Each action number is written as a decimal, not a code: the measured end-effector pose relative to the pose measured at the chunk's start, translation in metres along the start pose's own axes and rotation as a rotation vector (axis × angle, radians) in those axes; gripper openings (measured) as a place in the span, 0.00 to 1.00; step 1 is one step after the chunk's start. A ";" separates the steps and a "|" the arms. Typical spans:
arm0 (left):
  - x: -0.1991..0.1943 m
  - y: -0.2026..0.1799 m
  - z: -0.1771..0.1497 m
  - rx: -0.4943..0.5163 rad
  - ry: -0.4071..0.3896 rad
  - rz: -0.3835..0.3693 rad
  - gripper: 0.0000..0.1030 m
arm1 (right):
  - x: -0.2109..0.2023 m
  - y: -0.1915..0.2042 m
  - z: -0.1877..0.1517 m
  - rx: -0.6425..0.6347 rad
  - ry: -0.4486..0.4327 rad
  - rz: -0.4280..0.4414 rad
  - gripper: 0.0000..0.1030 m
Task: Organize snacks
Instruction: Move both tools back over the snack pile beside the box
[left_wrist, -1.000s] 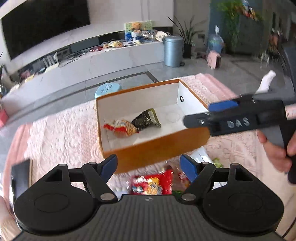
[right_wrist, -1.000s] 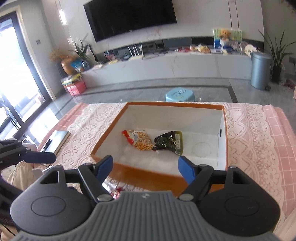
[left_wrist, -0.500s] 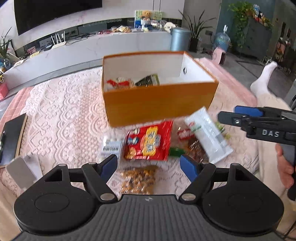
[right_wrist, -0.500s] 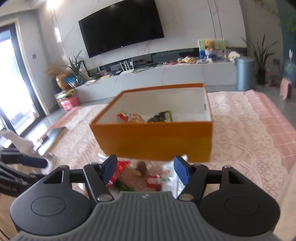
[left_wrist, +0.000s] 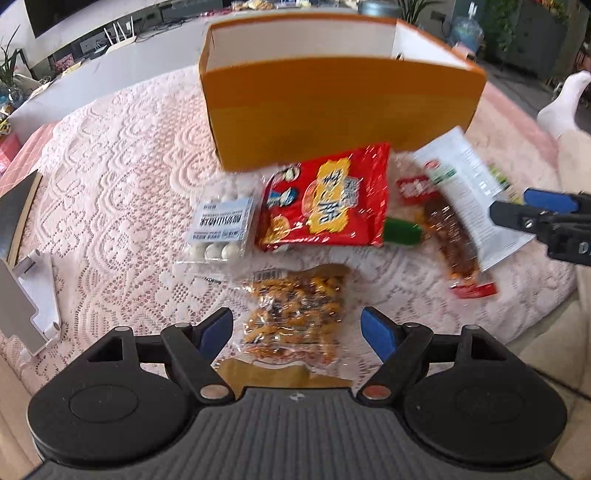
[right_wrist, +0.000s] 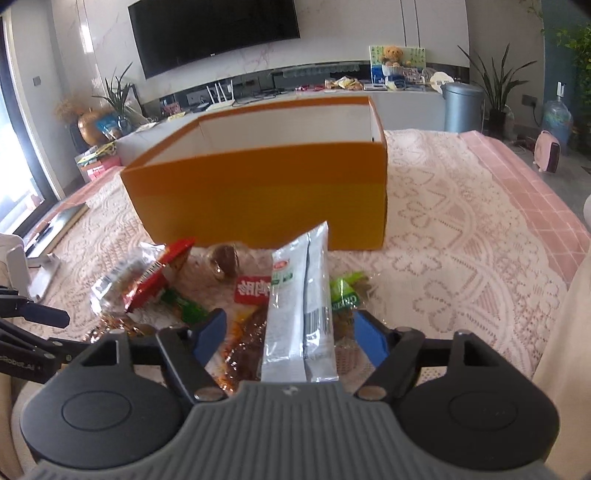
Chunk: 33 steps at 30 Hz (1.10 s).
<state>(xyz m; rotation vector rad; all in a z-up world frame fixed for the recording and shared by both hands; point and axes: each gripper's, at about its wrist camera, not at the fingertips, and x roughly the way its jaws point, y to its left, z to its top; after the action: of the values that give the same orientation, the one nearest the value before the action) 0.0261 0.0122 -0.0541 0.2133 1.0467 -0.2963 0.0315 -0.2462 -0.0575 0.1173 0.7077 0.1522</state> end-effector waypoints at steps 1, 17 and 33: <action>0.002 0.000 0.000 0.002 0.008 0.003 0.90 | 0.002 -0.001 0.000 -0.002 0.002 -0.002 0.73; 0.029 0.001 -0.001 0.015 0.074 0.006 0.93 | 0.027 0.009 -0.001 -0.091 0.013 -0.057 0.62; 0.033 0.005 0.002 -0.049 0.041 -0.011 0.82 | 0.038 0.016 -0.004 -0.150 0.002 -0.062 0.45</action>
<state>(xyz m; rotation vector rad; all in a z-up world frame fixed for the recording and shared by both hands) 0.0452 0.0118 -0.0814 0.1706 1.0950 -0.2770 0.0555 -0.2237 -0.0819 -0.0478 0.6990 0.1459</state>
